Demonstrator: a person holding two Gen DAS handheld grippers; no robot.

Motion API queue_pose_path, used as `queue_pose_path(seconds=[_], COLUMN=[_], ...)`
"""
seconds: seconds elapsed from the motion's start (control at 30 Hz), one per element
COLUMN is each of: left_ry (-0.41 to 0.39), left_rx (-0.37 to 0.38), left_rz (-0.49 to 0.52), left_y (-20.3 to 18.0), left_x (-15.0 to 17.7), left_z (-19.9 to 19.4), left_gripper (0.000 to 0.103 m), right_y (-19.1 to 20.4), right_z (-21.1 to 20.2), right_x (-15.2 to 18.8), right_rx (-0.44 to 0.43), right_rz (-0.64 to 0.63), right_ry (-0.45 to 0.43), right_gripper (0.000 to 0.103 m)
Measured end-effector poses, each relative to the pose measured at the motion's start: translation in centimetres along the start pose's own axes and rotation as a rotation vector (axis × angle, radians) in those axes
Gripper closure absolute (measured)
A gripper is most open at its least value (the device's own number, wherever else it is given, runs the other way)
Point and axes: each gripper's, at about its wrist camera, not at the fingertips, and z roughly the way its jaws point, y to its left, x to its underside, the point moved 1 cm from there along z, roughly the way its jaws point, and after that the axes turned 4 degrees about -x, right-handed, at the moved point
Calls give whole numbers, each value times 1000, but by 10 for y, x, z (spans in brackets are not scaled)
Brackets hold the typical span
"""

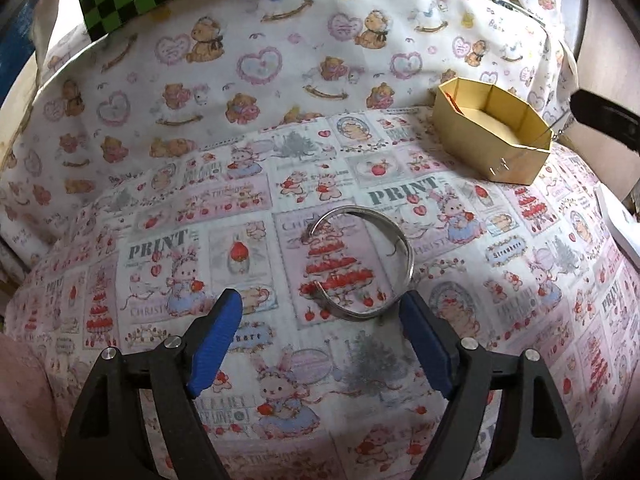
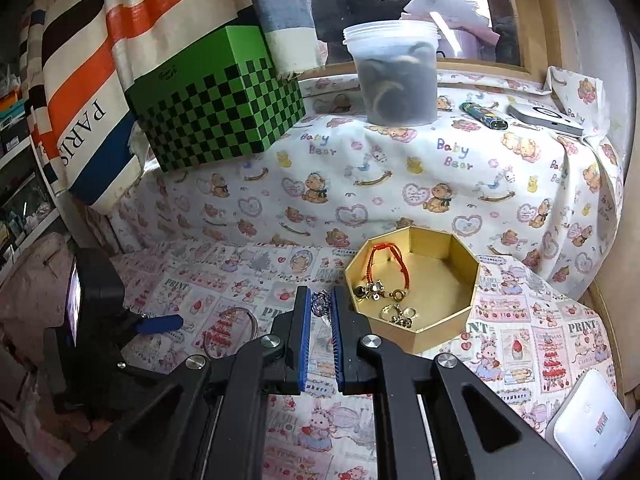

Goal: Organize jewelry
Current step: 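Lower the open left tool around the large silver ring, then close the left tool on the silver ring rim and lift it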

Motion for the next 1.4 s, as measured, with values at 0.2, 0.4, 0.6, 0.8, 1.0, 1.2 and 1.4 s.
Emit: queue_pose_path(seconds=[0.2,0.4,0.6,0.8,1.0,1.2,1.4], left_ry=[-42,-125,-134,37,23,30,14], left_rx=[-160,-171,34,23,5,0,-125], left_rz=[-92,-268,-339,-503,-488,-499,-433], left_y=[24,60,54,41,18,10,-10], left_x=[-7,-19,-9,-11,-16,-22,-28], left_z=[0,0,-25,-6,0,7,17], left_gripper=[23,33,39,38,34,27,27], right_y=[3,3,-2,-2,-2,-2,-2], right_z=[2,3,0,0,-1,-1,2], right_x=[1,2,1,1,2,2,2], right_rx=[-1,-7,-13,-3,12,14,28], right_rz=[-7,-8,15,13,7,6,0], right_ry=[8,14,7,7,0,0,4], right_gripper=[92,92,92,92,92,92,92])
